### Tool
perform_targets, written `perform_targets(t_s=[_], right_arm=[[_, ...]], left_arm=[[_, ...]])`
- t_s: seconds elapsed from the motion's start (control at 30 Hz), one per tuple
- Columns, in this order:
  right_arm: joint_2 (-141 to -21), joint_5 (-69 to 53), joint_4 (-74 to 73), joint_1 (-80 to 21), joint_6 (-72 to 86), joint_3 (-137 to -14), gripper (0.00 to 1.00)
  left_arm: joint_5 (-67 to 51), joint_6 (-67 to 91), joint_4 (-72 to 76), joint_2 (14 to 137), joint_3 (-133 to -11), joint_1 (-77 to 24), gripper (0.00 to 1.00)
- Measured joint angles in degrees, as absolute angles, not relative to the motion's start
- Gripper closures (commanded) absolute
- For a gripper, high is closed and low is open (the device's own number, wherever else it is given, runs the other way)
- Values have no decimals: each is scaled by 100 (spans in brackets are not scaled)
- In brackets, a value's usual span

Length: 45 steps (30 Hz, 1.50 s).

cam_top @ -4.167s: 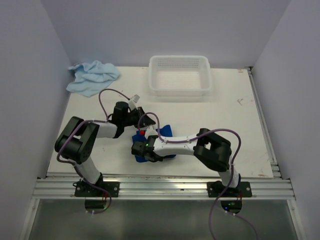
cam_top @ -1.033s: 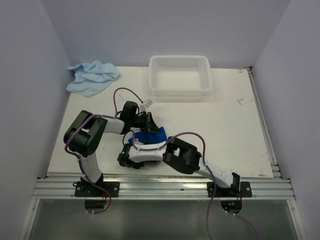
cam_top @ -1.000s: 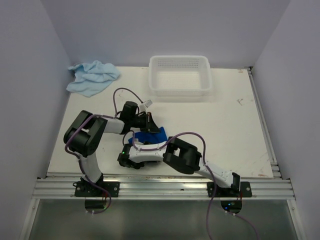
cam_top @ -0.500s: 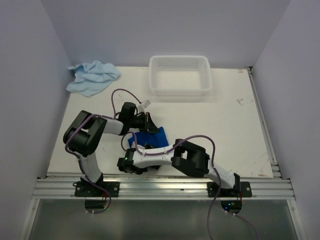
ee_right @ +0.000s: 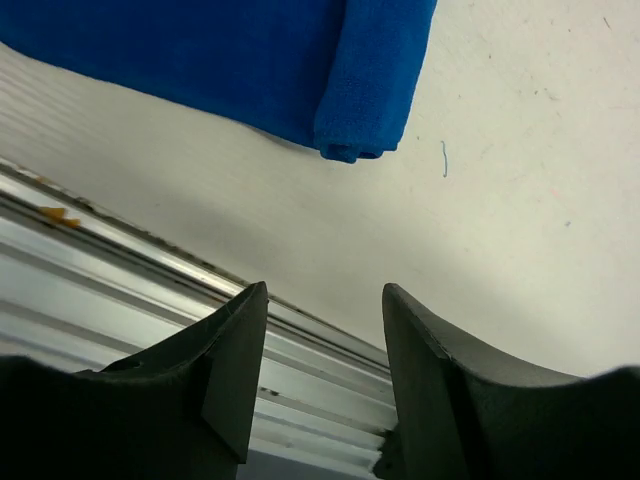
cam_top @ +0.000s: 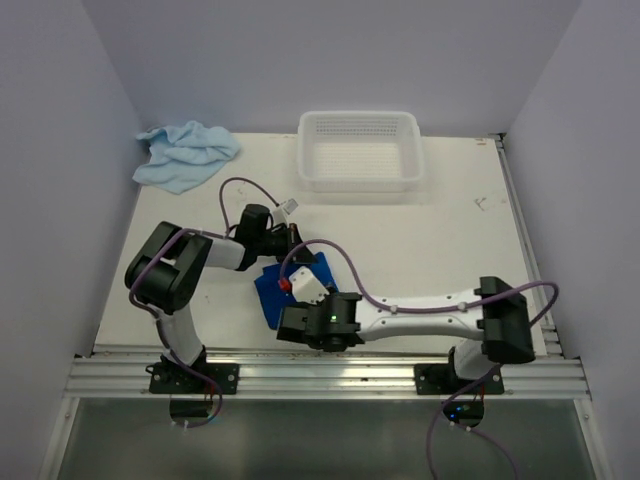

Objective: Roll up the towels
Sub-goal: Roll the towel

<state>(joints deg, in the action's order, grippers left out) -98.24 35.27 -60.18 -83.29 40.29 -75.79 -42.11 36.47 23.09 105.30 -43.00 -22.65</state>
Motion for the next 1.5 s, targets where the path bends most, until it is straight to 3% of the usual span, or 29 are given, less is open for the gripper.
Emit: perform_targets(t_s=[0.23, 0.53, 0.93, 1.2, 1.5], right_arm=[[-8213, 3120, -4838, -7983, 4370, -6504, 43], [-7081, 1240, -2609, -5728, 4727, -4405, 42], [-7887, -263, -904, -4504, 4965, -4333, 41], [-8814, -569, -578, -4418, 4904, -4359, 41], [-8976, -880, -132, -4440, 4906, -4359, 36]], left_arm=[[-4003, 3642, 2244, 10422, -4278, -2250, 100], [-3776, 3638, 2167, 10291, -4224, -2250, 100], [-3669, 3638, 2176, 10186, -4132, -2235, 100], [-3616, 3618, 2119, 10134, -4121, -2224, 100], [-3555, 3616, 2137, 10077, -4058, -2213, 100]])
